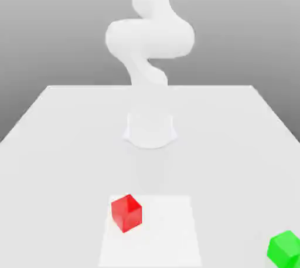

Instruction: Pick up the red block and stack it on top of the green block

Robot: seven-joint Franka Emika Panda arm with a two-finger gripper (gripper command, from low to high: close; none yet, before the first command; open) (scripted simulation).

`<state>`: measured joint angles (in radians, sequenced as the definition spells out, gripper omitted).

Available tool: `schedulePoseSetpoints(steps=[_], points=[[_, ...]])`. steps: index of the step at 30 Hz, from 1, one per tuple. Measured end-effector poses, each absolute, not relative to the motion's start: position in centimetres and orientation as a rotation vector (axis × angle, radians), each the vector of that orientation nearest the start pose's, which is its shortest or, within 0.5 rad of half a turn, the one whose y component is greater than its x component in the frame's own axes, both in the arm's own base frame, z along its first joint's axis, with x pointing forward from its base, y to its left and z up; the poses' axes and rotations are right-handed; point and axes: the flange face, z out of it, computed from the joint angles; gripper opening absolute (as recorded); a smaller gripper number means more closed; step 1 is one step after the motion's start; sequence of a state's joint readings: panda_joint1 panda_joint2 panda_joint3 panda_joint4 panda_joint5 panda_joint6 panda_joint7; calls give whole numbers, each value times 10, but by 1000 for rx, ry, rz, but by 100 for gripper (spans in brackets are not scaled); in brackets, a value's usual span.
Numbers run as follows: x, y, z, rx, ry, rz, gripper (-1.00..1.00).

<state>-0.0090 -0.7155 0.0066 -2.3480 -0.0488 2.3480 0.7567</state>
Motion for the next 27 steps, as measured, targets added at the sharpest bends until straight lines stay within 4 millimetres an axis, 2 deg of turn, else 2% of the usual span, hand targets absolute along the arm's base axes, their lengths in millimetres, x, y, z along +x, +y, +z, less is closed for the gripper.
schedulePoseSetpoints(steps=[4,8,12,17,20,26,27], points=[[426,-10,562,-2810,898,-849,0],[446,-26,465,-2989,771,-662,0],[443,-41,371,-3106,616,-440,0],[414,-52,264,-3153,397,-153,0],[391,-52,214,-3134,287,-25,0],[388,-52,156,-3129,266,-4,0],[387,-52,148,-3130,265,-2,-100]])
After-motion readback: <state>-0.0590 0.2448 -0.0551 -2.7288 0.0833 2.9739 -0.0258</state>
